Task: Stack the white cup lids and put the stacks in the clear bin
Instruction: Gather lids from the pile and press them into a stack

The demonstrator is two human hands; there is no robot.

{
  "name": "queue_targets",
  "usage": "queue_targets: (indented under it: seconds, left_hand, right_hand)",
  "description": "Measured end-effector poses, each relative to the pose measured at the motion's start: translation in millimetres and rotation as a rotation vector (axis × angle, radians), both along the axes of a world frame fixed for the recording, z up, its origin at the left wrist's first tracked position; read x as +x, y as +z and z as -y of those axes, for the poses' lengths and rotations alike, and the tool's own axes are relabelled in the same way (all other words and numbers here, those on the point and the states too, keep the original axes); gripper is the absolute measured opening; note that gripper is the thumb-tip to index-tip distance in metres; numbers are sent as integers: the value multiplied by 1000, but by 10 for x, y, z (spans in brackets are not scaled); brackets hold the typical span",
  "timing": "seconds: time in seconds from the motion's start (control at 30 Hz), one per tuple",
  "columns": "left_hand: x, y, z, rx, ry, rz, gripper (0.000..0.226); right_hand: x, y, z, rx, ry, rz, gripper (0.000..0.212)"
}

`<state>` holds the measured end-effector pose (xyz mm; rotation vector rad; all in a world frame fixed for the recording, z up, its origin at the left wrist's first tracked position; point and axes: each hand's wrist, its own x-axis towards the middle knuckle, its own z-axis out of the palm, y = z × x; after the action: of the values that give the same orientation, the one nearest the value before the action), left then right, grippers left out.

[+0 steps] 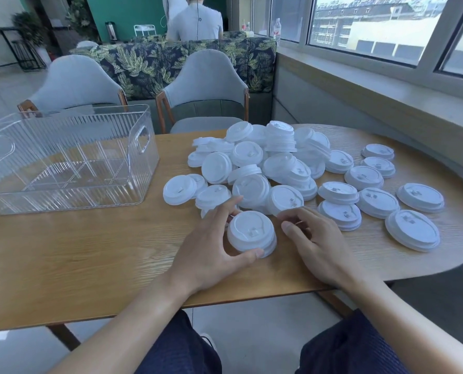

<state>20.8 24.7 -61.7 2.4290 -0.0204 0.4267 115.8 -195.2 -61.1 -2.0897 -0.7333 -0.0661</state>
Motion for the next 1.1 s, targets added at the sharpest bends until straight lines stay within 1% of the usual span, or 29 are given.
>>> queue_targets:
  seconds: [0.1, 0.2, 0.3, 0.5, 0.67, 0.83, 0.97, 1.1]
  left_hand:
    - [4, 11, 14, 19, -1, 0, 95]
    - [18, 17, 38, 44, 15, 1, 95]
    - [39, 25, 68, 97, 37, 4, 95]
    - [59, 24, 74, 169, 36, 0, 95]
    - [66, 24, 81, 203, 29, -4, 90]
    - [90, 10, 79, 254, 38, -7, 83]
    - [100, 3, 75, 271, 28, -16, 82]
    - [82, 11, 90, 283, 16, -14, 81]
  right_hand:
    - [-50, 23, 2, 67, 19, -40, 22]
    - [-86, 24, -10, 73, 66, -50, 22]
    - [-78, -15, -5, 31, 68, -8, 24]
    - [-75, -41, -14, -64, 80, 84, 40]
    - [-87, -31, -25, -131, 84, 127, 58]
    - [-82, -38, -32, -153, 80, 135, 61]
    - [-83, -39, -47, -193, 80, 162, 67]
    - [-84, -41, -52, -195, 68, 153, 66]
